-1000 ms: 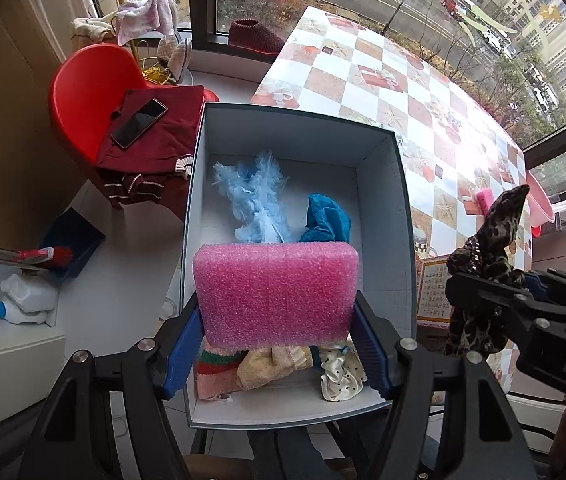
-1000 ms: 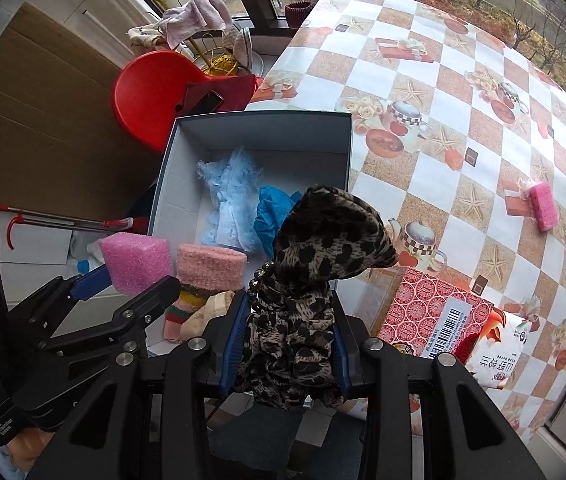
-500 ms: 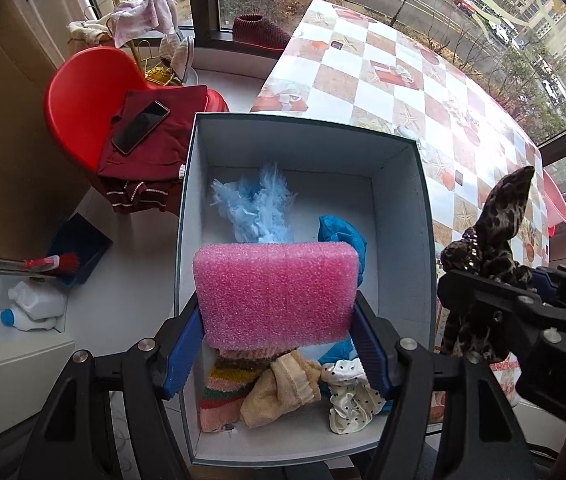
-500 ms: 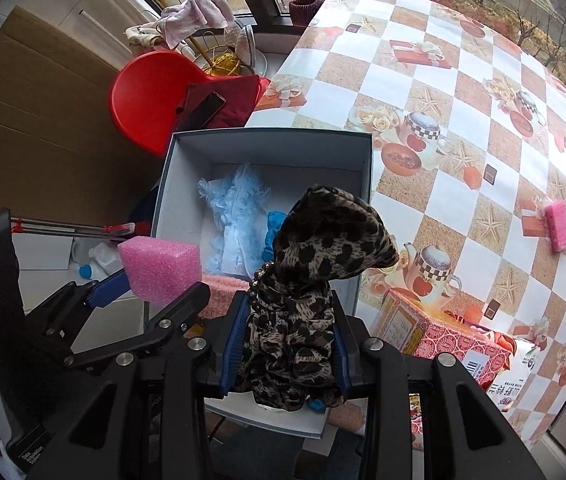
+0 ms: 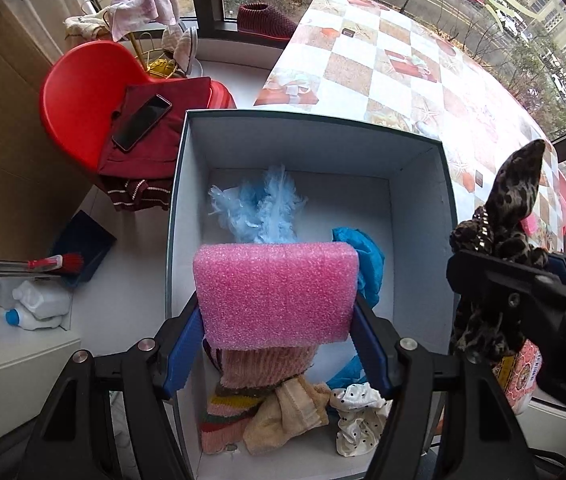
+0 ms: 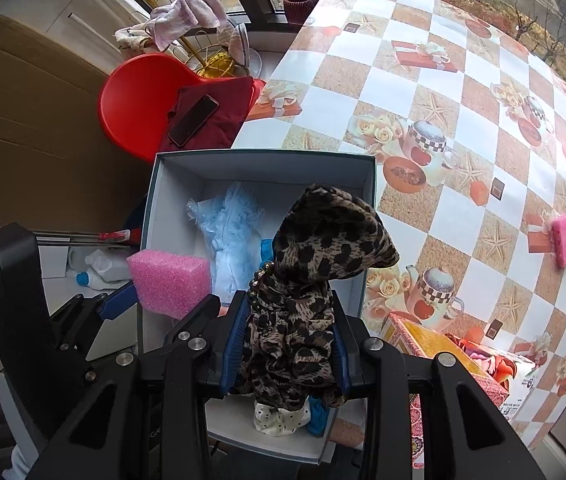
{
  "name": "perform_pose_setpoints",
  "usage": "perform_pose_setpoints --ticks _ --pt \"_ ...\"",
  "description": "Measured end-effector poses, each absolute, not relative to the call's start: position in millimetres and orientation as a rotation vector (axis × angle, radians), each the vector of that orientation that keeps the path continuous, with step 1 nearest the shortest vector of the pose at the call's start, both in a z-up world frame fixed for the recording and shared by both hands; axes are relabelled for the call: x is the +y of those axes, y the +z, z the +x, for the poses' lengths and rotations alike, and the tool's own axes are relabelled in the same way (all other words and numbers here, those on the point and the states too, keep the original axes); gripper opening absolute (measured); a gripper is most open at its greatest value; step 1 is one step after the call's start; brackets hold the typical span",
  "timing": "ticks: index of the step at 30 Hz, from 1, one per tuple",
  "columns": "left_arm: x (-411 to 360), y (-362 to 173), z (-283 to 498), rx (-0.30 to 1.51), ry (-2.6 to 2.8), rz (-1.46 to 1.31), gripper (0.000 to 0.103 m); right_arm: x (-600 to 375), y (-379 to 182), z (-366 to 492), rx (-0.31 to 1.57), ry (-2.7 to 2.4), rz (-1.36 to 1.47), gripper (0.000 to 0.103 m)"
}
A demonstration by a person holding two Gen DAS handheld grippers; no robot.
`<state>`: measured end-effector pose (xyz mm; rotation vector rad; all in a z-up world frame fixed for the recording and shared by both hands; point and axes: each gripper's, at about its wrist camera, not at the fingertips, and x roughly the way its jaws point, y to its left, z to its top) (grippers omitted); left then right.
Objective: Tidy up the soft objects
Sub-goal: 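Open both tools to drop the sponge and scrunchie into the box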
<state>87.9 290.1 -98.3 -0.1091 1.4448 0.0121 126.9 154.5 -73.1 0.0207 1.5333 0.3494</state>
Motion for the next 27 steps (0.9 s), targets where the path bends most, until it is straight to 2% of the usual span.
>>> perform_pose_setpoints --ticks 27 --pt "284 -119 86 1.495 0.013 -0.102 0.073 169 -83 142 1.538 0.36 -0.03 0.039"
